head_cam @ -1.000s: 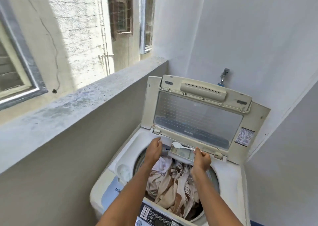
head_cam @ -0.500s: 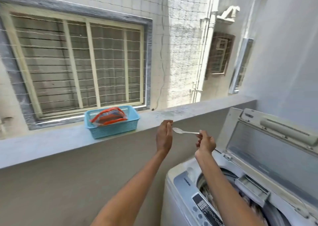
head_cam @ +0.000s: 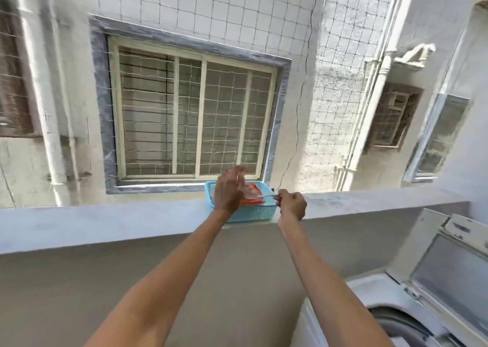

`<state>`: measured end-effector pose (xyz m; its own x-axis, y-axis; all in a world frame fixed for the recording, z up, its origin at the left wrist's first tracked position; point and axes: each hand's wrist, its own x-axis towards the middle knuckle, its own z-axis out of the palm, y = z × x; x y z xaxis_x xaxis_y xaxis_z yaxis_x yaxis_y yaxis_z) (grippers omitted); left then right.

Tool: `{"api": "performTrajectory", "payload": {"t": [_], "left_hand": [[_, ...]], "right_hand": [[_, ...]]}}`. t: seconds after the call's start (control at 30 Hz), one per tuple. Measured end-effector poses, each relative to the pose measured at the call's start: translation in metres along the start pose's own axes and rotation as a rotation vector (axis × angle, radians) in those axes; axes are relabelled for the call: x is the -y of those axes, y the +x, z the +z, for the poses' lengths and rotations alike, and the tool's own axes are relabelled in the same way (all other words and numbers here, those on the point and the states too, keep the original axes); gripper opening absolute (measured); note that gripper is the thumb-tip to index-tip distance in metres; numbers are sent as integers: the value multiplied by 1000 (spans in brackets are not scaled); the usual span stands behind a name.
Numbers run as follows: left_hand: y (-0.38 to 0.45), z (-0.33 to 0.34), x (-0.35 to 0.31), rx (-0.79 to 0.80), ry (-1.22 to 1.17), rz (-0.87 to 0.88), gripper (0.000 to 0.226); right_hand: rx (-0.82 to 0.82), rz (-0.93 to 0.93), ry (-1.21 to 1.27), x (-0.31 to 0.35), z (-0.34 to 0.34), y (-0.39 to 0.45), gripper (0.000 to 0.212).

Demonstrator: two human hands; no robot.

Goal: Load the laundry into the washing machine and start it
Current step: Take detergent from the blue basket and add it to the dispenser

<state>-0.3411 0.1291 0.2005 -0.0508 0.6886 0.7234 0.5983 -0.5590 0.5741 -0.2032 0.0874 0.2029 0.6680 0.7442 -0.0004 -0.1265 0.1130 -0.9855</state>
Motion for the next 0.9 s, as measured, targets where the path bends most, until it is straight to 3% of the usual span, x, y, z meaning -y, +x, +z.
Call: {"api": "performTrajectory", "payload": {"t": [0.1, 0.2, 0.43, 0.57, 0.73, 0.9], "left_hand": [[14, -2, 17, 270, -19, -21, 37], [23, -8, 16, 438, -73, 1, 41], [40, -12, 20, 575, -300, -68, 47], [45, -11, 20, 656, -262, 1, 53], [51, -6, -5, 681, -138, 131, 46], [38, 35, -46, 738, -129, 234, 26]], "right_hand": [[-46, -50, -163, -12, 26, -1, 24], [-96, -99, -314, -16, 47, -3, 24], [-284, -241, -575, -32, 65, -5, 32], [-314, -283, -672, -35, 56, -10, 41], [-300, -244, -607, -34, 39, -6, 50], [-301, -251, -521, -33, 4, 3, 44]]}}
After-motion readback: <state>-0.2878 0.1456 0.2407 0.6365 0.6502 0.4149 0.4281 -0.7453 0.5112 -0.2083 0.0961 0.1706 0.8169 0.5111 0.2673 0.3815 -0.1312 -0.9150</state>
